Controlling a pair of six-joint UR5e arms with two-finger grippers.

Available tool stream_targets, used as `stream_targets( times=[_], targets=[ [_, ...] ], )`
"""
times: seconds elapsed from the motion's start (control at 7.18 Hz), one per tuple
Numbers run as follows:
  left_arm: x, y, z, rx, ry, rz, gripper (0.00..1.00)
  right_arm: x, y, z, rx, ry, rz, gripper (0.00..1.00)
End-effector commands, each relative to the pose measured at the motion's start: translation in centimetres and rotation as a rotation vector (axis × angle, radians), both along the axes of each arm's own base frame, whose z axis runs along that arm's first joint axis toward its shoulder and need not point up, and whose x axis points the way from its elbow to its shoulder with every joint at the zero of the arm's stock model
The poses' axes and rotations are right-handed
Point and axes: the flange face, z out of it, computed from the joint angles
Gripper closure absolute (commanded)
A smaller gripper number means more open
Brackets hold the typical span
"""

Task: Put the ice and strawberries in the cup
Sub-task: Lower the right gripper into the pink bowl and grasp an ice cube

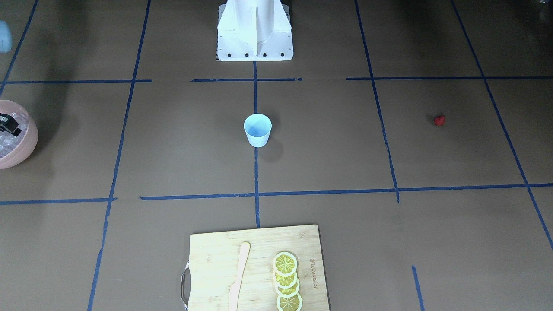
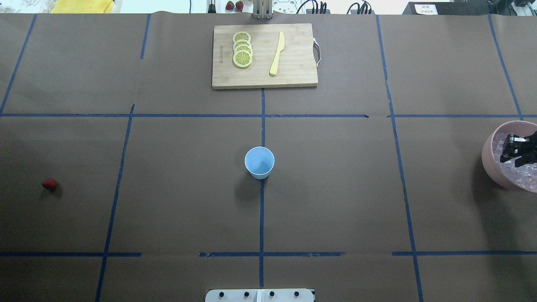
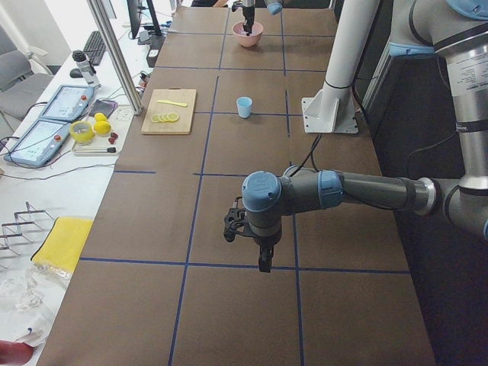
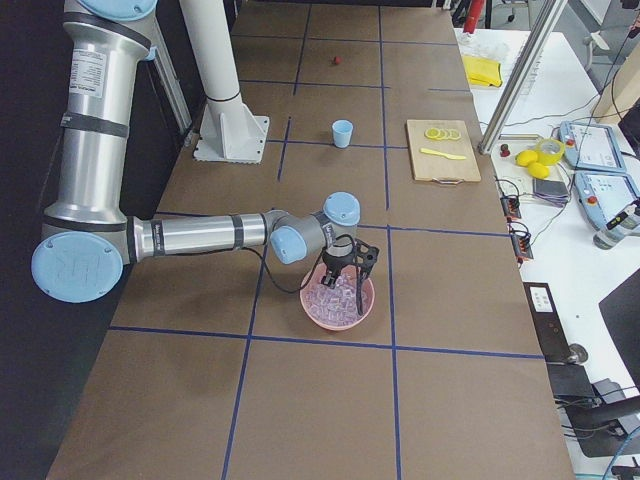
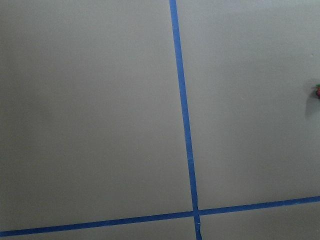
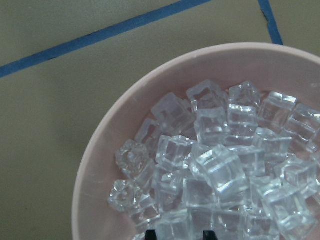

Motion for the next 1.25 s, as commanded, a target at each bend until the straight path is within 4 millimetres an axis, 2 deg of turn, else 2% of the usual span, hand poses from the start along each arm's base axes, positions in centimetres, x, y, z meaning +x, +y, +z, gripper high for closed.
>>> stream_targets(
  times=[0.0,0.14,0.28,0.42,0.56,0.84,0.98,1.11],
  targets=[
    [0.0,0.0,0.0,0.0,0.0,0.0,0.0,0.2,0.4,-0.4,0.007,-0.004,-0.004,0.76],
    [0.0,0.0,0.0,0.0,0.0,0.0,0.0,0.4,0.4,-0.8,0.014,-0.008,-0.001,0.93],
    [0.0,0.0,0.0,-0.001,0.0,0.0,0.0,0.6,0.8,-1.5,0.025,-0.013,0.001,1.0],
    [0.0,0.0,0.0,-0.001,0.0,0.0,0.0,1.1,1.2,-3.7,0.058,-0.028,0.011,1.0],
    [0.0,0.0,0.0,-0.001,0.0,0.0,0.0,2.0,1.9,-5.2,0.078,-0.038,0.024,1.0],
    [0.0,0.0,0.0,-0.001,0.0,0.0,0.0,3.4,3.8,-11.1,0.157,-0.085,0.041,1.0],
    [0.1,0.0,-0.1,0.002,0.001,0.003,0.0,3.2,4.0,-13.3,0.148,-0.116,0.079,1.0],
    [0.3,-0.1,-0.4,0.015,0.037,-0.003,0.0,2.1,4.9,-15.7,0.168,-0.154,0.052,1.0]
  ],
)
